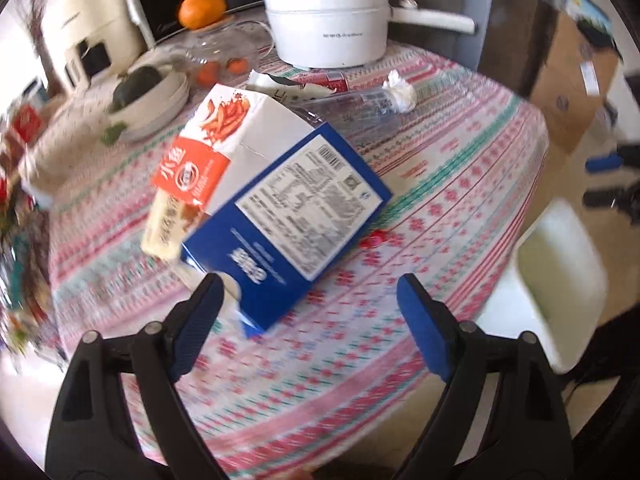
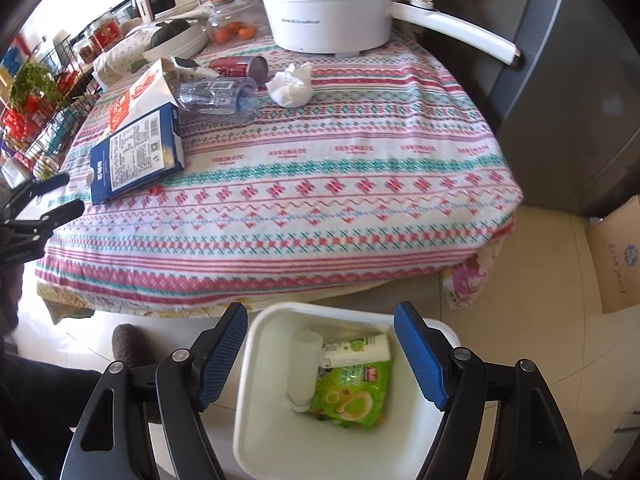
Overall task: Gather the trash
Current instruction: 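Grasp the blue biscuit box with the left tool while the right tool grasps the clear bottle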
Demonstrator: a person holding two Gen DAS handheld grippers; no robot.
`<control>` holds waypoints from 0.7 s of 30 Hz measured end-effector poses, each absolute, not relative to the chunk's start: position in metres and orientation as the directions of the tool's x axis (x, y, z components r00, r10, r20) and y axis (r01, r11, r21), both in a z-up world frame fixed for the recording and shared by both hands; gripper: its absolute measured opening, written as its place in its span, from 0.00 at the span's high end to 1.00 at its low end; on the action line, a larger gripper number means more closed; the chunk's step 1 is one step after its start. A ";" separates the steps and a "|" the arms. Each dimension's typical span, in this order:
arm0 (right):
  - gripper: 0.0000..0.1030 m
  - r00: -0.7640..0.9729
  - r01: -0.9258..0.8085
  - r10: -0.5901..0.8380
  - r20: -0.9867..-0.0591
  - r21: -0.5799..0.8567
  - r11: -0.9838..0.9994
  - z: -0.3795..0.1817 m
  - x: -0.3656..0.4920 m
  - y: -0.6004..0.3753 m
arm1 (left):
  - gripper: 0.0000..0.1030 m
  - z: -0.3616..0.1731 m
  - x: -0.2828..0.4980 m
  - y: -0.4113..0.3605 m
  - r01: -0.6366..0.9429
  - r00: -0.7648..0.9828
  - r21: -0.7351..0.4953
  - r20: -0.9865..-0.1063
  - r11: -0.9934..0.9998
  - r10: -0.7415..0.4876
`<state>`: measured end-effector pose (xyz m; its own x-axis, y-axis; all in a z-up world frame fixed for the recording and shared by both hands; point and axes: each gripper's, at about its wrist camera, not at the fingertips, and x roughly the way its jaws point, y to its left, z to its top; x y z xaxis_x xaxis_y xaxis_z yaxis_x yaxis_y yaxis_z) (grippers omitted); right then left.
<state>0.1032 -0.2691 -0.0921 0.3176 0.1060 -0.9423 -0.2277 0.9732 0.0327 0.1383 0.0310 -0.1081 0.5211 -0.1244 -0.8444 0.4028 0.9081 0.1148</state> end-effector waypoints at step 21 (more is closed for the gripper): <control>0.25 0.275 -0.234 0.110 -0.955 0.045 0.971 -0.111 0.133 -0.242 | 0.01 -0.163 0.201 0.011 0.653 0.486 0.431 -0.869 0.623 0.093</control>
